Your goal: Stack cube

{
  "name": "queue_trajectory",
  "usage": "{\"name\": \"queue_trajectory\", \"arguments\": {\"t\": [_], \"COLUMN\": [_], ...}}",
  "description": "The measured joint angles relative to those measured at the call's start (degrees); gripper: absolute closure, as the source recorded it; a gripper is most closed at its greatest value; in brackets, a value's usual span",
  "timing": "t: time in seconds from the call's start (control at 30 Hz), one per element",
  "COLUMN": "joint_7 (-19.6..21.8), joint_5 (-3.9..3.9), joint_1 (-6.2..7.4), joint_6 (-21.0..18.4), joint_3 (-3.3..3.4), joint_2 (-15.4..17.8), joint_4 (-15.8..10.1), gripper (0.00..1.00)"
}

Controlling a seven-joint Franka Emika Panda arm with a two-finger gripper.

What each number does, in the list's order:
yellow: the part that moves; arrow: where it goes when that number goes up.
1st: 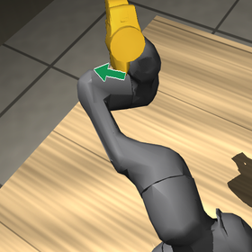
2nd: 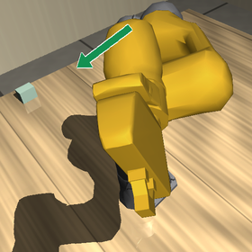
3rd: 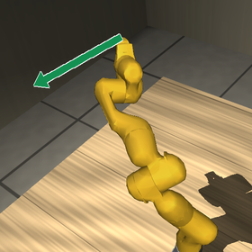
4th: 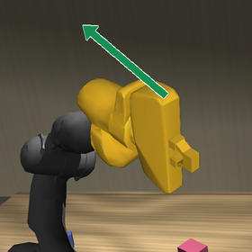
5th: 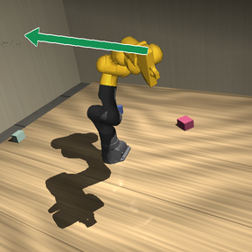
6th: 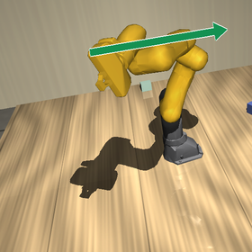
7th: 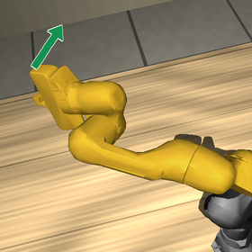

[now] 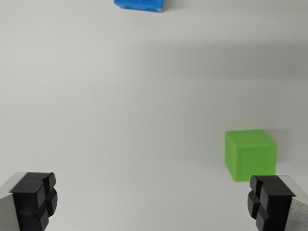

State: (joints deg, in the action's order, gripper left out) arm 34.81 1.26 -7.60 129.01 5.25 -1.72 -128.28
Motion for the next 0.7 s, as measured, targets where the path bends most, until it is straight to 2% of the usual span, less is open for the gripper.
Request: {"name": "queue_trajectory", "arguments": {"t": [0.7], "joint_7": [-8.9], "joint_5": [-0.11], "joint_1": [-3.51], "joint_6": [7.9], "joint_3": [3.33], "joint_2": [-0.5], "joint_4": [-7.1], "gripper": [0.00]}}
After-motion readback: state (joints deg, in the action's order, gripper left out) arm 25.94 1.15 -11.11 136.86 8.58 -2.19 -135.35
